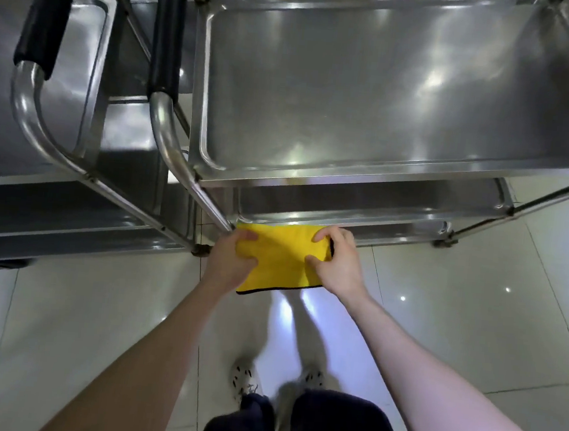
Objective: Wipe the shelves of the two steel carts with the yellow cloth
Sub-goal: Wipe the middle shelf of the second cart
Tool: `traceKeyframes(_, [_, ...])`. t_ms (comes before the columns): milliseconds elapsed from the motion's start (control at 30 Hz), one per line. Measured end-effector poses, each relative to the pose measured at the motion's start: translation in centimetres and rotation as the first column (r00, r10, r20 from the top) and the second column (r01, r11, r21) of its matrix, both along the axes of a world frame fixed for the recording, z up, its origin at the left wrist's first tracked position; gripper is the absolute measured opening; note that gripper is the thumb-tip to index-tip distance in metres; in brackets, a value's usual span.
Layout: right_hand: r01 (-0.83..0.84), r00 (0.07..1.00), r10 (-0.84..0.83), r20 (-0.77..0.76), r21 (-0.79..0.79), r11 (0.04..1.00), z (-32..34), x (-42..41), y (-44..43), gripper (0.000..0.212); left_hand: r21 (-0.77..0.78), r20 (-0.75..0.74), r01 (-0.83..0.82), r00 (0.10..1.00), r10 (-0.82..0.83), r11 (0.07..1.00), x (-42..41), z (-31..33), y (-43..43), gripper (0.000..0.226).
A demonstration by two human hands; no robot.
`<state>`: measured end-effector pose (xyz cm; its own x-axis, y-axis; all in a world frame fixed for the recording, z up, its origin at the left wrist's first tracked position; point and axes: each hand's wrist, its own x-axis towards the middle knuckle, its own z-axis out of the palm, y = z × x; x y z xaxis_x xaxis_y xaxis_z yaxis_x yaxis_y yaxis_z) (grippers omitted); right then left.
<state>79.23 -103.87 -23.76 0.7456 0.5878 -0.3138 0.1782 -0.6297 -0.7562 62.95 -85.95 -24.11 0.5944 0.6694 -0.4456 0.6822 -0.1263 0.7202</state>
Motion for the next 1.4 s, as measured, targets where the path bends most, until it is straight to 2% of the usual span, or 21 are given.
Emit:
traceKeyframes(167, [-0.093, 0.992, 0.096, 0.082, -0.041, 0.995, -7.2, 2.2, 2.5, 0.03, 0.242, 0.014, 0.124, 0.991, -0.132, 0.962, 2.6, -7.1, 1.9, 0.058])
traceKeyframes(300, [-0.115, 0.978, 0.127, 0.167, -0.081, 0.99, -13.1, 4.4, 4.1, 0.031, 0.212, 0.02, 0.096, 0.995, -0.103, 0.972, 4.8, -12.5, 3.1, 0.065])
traceKeyframes(367, [-0.078, 0.966, 0.078, 0.247, -0.007, 0.997, -14.6, 5.9, 5.9, 0.029, 0.278, 0.082, 0.048, 0.994, -0.074, 0.959, 7.0, -14.7, 4.7, 0.065])
traceKeyframes(433, [-0.064, 0.944, 0.055, 0.325, 0.018, 0.998, -16.1, 7.8, 8.0, 0.027, 0.329, 0.078, 0.038, 0.995, -0.067, 0.943, 9.0, -16.1, 6.5, 0.062])
traceKeyframes(500, [-0.127, 0.894, 0.198, 0.402, -0.196, 0.972, -18.0, 9.1, 9.9, 0.038, 0.364, 0.074, 0.015, 0.996, -0.045, 0.931, 9.7, -17.7, 7.5, 0.059])
traceKeyframes(533, [-0.149, 0.845, 0.287, 0.451, -0.317, 0.937, -19.1, 9.3, 10.6, 0.047, 0.405, 0.132, -0.014, 0.99, -0.044, 0.914, 9.4, -18.5, 7.5, 0.055])
traceKeyframes(600, [-0.155, 0.746, 0.366, 0.556, -0.39, 0.908, -21.3, 8.7, 11.4, 0.058, 0.493, 0.368, -0.145, 0.928, -0.055, 0.858, 7.6, -20.6, 6.6, 0.033])
traceKeyframes(667, [-0.18, 0.68, 0.366, 0.635, -0.339, 0.923, -23.0, 7.7, 12.6, 0.068, 0.524, 0.558, -0.359, 0.83, 0.008, 0.773, 5.1, -23.1, 5.4, 0.011])
traceKeyframes(733, [-0.217, 0.666, 0.379, 0.643, -0.319, 0.923, -24.0, 7.0, 14.1, 0.076, 0.509, 0.663, -0.595, 0.732, 0.157, 0.622, 3.1, -25.1, 5.3, 0.031])
traceKeyframes(800, [-0.256, 0.646, 0.446, 0.62, -0.374, 0.891, -24.9, 6.8, 15.7, 0.078, 0.456, 0.736, -0.729, 0.631, 0.244, 0.511, 2.4, -26.0, 6.8, 0.046])
traceKeyframes(833, [-0.27, 0.63, 0.475, 0.615, -0.4, 0.876, -25.2, 6.9, 16.3, 0.077, 0.42, 0.763, -0.743, 0.6, 0.24, 0.521, 2.6, -25.6, 7.8, 0.052])
traceKeyframes(900, [-0.283, 0.609, 0.497, 0.618, -0.416, 0.864, -25.6, 7.2, 16.6, 0.077, 0.344, 0.79, -0.719, 0.569, 0.228, 0.605, 3.4, -23.7, 10.0, 0.057])
traceKeyframes(967, [-0.306, 0.609, 0.518, 0.601, -0.424, 0.852, -25.5, 7.5, 16.3, 0.078, 0.231, 0.784, -0.652, 0.564, 0.259, 0.722, 4.6, -21.3, 12.1, 0.048])
traceKeyframes(1033, [-0.331, 0.616, 0.545, 0.568, -0.441, 0.834, -25.1, 7.7, 15.7, 0.078, 0.134, 0.762, -0.617, 0.564, 0.317, 0.776, 5.6, -20.1, 13.2, 0.041])
traceKeyframes(1133, [-0.389, 0.615, 0.592, 0.521, -0.453, 0.802, -24.5, 9.2, 15.1, 0.077, 0.015, 0.756, -0.638, 0.511, 0.409, 0.77, 6.4, -19.8, 13.3, 0.037])
traceKeyframes(1233, [-0.408, 0.626, 0.595, 0.505, -0.438, 0.801, -25.1, 13.2, 13.8, 0.077, -0.009, 0.783, -0.689, 0.446, 0.433, 0.725, 6.8, -20.6, 13.6, 0.036])
traceKeyframes(1300, [-0.364, 0.671, 0.56, 0.486, -0.443, 0.82, -25.4, 17.0, 12.5, 0.074, 0.001, 0.792, -0.712, 0.43, 0.435, 0.702, 7.1, -21.1, 13.9, 0.029])
traceKeyframes(1400, [-0.227, 0.723, 0.484, 0.494, -0.491, 0.841, -25.7, 21.9, 11.2, 0.072, 0.017, 0.818, -0.721, 0.408, 0.405, 0.692, 7.5, -21.5, 14.0, 0.037])
